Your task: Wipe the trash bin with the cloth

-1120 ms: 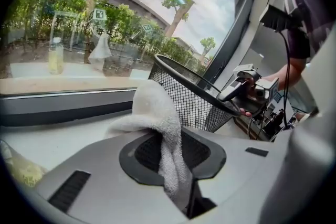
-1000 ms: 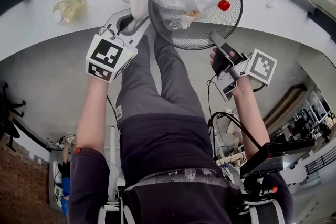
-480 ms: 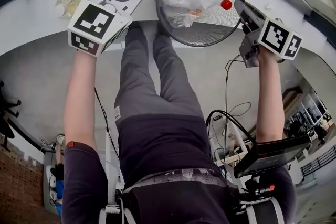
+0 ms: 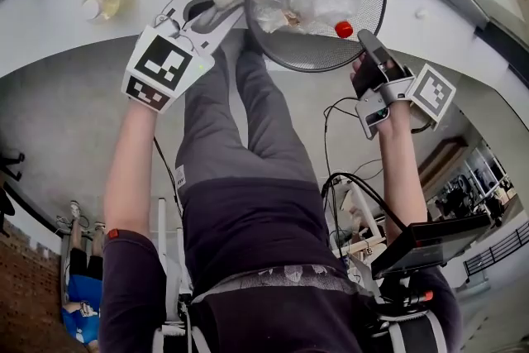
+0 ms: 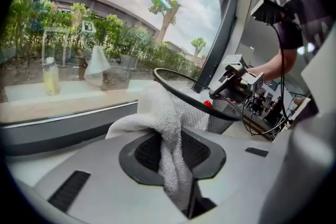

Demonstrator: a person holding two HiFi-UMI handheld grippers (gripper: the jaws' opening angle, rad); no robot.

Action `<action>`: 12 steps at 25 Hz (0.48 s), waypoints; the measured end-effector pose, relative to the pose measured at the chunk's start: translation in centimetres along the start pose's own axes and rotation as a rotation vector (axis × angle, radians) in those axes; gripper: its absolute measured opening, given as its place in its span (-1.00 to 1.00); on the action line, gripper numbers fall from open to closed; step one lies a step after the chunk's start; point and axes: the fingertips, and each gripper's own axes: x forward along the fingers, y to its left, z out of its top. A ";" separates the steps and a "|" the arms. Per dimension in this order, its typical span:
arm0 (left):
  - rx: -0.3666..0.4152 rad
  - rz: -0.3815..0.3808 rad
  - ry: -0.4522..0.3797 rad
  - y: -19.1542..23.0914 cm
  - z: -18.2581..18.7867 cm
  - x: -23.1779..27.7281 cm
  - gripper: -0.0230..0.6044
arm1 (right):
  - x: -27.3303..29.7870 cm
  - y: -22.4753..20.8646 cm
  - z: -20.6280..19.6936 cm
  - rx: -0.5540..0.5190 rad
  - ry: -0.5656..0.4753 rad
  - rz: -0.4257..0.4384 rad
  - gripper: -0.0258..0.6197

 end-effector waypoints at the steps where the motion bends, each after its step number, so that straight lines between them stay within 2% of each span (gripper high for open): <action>1: -0.012 -0.002 0.008 -0.2 -0.6 -0.5 -0.72 | 0.0 0.1 -0.9 0.040 -0.007 0.015 -0.72; 4: -0.041 -0.018 0.042 -1.3 -2.1 -0.5 -0.72 | 0.3 -0.1 -2.5 0.141 -0.009 0.059 -0.72; 7: -0.098 -0.028 0.061 -2.9 -3.3 1.1 -0.72 | 0.7 -1.3 -3.5 0.196 0.040 0.063 -0.72; 10: -0.171 -0.020 0.037 -3.0 -3.3 1.7 -0.72 | 0.7 -1.8 -4.1 0.126 0.103 0.006 -0.72; 12: -0.162 0.002 0.029 -2.4 -2.9 1.6 -0.72 | 0.2 -1.8 -3.5 0.024 0.119 -0.050 -0.71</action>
